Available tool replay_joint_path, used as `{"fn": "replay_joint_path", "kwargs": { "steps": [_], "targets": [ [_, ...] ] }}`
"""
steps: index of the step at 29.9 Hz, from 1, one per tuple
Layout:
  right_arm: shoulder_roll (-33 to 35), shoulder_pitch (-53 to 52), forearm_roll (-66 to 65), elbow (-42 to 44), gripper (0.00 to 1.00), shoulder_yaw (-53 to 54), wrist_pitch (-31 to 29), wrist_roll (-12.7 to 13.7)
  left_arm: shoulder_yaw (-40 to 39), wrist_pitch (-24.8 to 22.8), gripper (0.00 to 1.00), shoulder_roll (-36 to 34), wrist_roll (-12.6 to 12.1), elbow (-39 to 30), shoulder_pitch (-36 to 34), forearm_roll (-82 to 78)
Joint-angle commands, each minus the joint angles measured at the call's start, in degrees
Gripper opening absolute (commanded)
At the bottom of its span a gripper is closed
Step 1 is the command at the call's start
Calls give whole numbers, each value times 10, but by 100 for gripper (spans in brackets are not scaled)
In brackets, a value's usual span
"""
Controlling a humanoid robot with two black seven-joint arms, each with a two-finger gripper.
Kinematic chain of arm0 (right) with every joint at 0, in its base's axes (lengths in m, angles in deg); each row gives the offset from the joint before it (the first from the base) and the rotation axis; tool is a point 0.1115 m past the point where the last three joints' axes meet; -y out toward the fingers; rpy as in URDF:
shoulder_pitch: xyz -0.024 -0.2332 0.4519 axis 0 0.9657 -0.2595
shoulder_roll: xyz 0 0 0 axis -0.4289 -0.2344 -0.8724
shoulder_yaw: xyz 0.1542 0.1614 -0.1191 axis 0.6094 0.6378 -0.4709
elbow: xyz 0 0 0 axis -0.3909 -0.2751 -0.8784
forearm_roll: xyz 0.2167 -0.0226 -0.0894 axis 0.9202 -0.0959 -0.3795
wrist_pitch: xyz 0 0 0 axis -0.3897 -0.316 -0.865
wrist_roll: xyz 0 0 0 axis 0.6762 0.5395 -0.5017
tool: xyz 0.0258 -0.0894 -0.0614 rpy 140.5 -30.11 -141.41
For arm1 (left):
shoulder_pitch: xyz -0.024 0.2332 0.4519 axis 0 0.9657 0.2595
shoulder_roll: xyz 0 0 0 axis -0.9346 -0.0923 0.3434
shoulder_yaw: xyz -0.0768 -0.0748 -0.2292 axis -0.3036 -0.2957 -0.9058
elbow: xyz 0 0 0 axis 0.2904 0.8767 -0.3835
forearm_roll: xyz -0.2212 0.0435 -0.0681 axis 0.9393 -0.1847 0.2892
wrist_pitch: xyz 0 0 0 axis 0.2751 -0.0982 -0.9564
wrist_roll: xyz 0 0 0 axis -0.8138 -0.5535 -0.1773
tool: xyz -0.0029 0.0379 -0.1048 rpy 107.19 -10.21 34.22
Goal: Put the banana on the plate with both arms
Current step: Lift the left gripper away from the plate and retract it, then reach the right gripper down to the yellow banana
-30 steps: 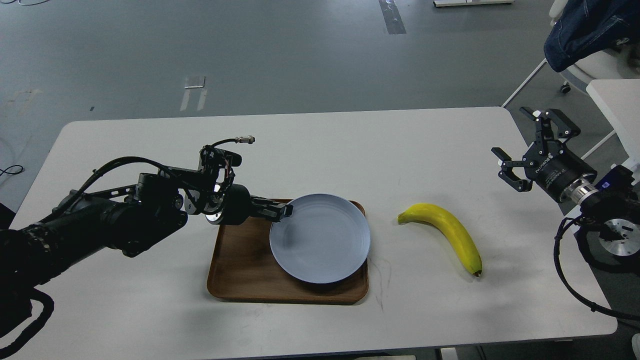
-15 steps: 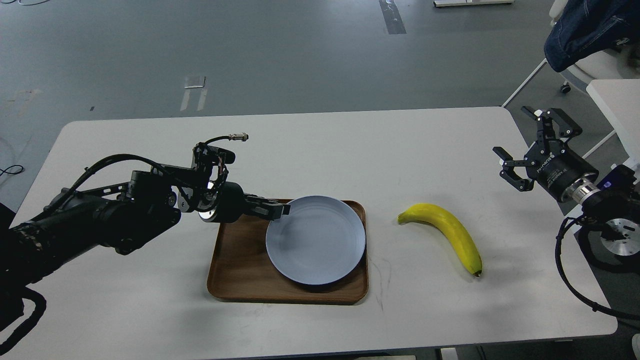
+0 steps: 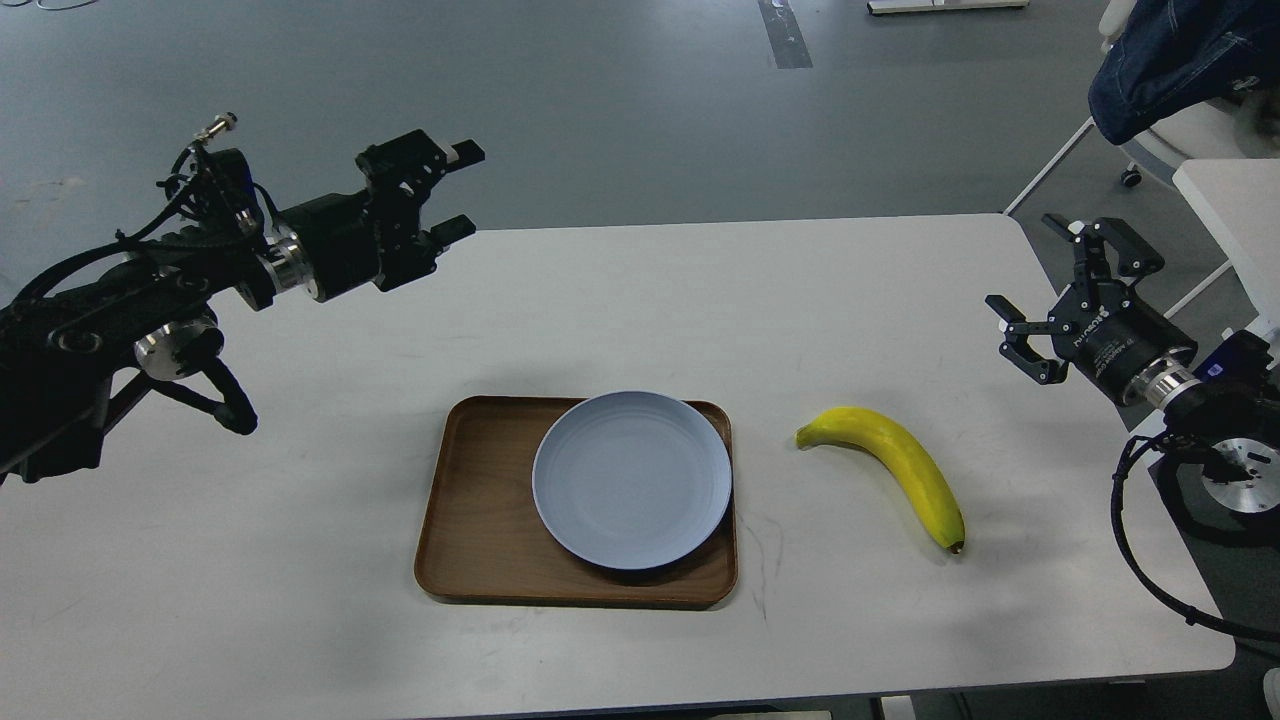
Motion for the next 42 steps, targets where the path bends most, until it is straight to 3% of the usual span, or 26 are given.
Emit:
{"fn": "replay_joint_path", "kwargs": {
  "steps": [1, 4, 6, 9, 11, 17, 22, 29, 35, 42],
  "targets": [
    [-1, 0, -1, 0, 100, -2, 0, 0, -10, -1, 98, -21, 0, 8, 38, 117],
    [-1, -1, -3, 0, 100, -3, 0, 0, -61, -1, 98, -24, 0, 17, 86, 154],
    [-1, -2, -14, 0, 100, -4, 0, 0, -155, -1, 98, -15, 0, 46, 139, 163],
    [1, -5, -39, -2, 100, -5, 0, 0, -225, -1, 98, -12, 0, 58, 178, 163],
    [9, -10, -87, -5, 100, -8, 0, 0, -242, -1, 98, -7, 0, 58, 190, 163],
    [60, -56, -363, -47, 100, -8, 0, 0, -242, -1, 98, -7, 0, 57, 190, 162],
    [107, -112, -509, -108, 100, -20, 0, 0, -241, -1, 98, -7, 0, 52, 188, 160],
    [119, -261, -764, -144, 100, -189, 0, 0, -240, -1, 98, -7, 0, 51, 184, 158],
    [73, -321, -870, -146, 100, -313, 0, 0, -240, -1, 98, -11, 0, 51, 185, 158],
    [18, -336, -872, -140, 100, -364, 19, 0, -240, -1, 98, -13, 0, 47, 186, 158]
  ]
}}
